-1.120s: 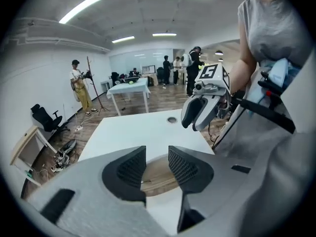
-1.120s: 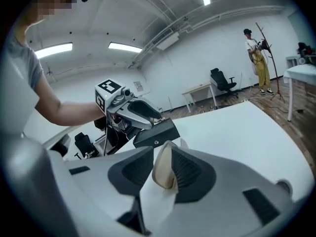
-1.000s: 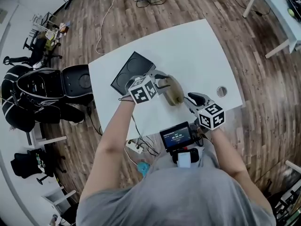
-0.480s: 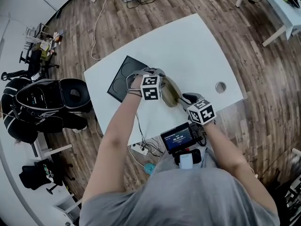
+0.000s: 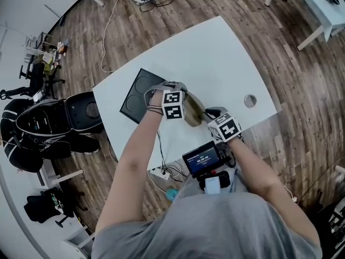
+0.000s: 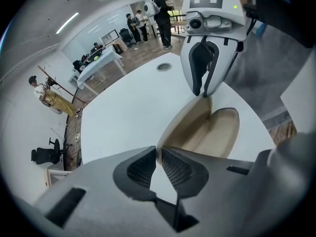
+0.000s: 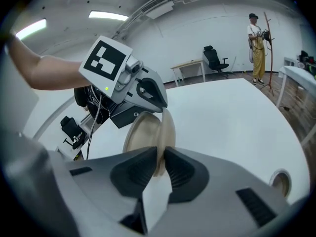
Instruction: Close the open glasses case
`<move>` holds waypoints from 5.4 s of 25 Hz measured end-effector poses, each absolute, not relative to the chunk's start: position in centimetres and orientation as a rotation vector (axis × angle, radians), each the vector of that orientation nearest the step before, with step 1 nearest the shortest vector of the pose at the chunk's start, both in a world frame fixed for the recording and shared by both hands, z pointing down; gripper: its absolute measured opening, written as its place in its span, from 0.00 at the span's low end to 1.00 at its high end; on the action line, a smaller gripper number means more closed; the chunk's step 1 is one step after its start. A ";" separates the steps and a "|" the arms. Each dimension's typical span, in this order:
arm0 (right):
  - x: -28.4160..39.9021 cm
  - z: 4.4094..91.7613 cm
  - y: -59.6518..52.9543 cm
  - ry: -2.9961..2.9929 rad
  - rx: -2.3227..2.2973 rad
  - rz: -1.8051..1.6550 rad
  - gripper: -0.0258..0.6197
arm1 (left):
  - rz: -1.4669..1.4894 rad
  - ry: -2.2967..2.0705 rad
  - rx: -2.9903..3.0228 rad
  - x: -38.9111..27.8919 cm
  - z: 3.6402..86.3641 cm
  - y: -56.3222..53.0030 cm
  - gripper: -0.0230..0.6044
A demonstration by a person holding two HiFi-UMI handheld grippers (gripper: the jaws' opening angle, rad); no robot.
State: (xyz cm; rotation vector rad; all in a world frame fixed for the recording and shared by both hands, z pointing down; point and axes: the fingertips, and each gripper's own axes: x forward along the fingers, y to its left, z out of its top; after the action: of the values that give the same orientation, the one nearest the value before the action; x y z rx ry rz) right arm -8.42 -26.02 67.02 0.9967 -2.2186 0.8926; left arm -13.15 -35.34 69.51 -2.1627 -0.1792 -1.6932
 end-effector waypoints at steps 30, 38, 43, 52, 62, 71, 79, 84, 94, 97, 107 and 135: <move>-5.0 64.5 -23.8 -2.213 0.505 -0.038 0.12 | -1.440 0.662 -2.632 -14.7 66.3 -23.0 0.11; -5.1 66.1 -20.5 -2.182 0.403 -0.047 0.12 | -1.535 0.579 -2.623 -14.7 67.3 -19.6 0.11; -5.1 68.0 -19.2 -2.147 0.343 -0.022 0.12 | -1.596 0.543 -2.626 -14.6 69.1 -18.2 0.11; -5.2 68.7 -18.8 -2.136 0.332 0.004 0.12 | -1.629 0.577 -2.658 -14.6 69.9 -17.8 0.11; -5.5 68.8 -19.1 -2.144 0.362 0.030 0.12 | -1.626 0.601 -2.663 -14.8 70.0 -18.0 0.11; -5.8 68.7 -19.2 -2.135 0.364 0.029 0.12 | -1.639 0.595 -2.655 -15.1 70.1 -18.1 0.11; -5.8 68.7 -19.2 -2.146 0.379 0.041 0.12 | -1.651 0.591 -2.651 -15.2 70.2 -18.1 0.11; -5.7 68.8 -19.1 -2.148 0.382 0.047 0.12 | -1.641 0.592 -2.658 -15.0 70.2 -18.0 0.11; -5.7 68.7 -19.1 -2.150 0.373 0.053 0.12 | -1.659 0.584 -2.655 -15.2 70.3 -17.9 0.11; -5.9 68.8 -19.0 -2.153 0.370 0.067 0.12 | -1.667 0.578 -2.659 -15.4 70.3 -17.8 0.11; -4.4 68.1 -18.4 -2.262 0.438 0.285 0.12 | -1.550 0.709 -2.800 -14.7 68.9 -17.4 0.11; -4.3 41.5 -23.4 -3.087 0.571 0.466 0.12 | 0.030 1.562 -3.025 -20.4 45.3 -22.6 0.11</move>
State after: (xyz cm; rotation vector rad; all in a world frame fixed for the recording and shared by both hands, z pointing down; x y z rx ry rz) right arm -4.30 -23.43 41.47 0.5709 -3.0873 0.4662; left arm -20.40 -22.60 45.27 -3.0251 1.5616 0.0302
